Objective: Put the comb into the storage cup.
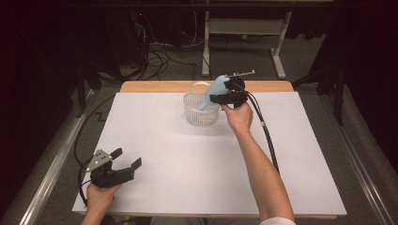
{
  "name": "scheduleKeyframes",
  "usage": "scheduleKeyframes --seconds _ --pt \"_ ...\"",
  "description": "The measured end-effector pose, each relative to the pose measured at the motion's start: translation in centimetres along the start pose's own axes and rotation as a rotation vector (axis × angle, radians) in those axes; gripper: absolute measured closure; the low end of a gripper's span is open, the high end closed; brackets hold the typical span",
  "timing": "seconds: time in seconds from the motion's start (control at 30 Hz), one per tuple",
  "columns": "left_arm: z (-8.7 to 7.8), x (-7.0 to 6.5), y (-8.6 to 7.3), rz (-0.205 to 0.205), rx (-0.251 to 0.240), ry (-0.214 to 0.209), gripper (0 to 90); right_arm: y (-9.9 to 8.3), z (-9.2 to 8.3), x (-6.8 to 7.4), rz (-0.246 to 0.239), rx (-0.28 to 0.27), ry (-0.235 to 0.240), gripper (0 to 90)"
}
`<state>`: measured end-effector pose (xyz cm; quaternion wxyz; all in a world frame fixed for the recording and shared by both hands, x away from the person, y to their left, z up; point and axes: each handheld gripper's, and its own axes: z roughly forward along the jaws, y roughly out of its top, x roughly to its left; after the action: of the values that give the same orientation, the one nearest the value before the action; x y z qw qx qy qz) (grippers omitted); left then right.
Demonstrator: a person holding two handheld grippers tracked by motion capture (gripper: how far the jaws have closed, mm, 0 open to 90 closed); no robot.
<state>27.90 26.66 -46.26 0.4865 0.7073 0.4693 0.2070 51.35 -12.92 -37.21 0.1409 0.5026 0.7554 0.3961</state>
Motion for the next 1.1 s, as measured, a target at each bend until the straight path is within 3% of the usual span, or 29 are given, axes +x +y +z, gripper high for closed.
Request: scheduleKeyframes --seconds 1.1 --pt "0.03 -0.02 -0.01 0.003 -0.001 0.001 11.3 -0.73 -0.21 -0.58 0.000 0.005 -0.004 33.5"
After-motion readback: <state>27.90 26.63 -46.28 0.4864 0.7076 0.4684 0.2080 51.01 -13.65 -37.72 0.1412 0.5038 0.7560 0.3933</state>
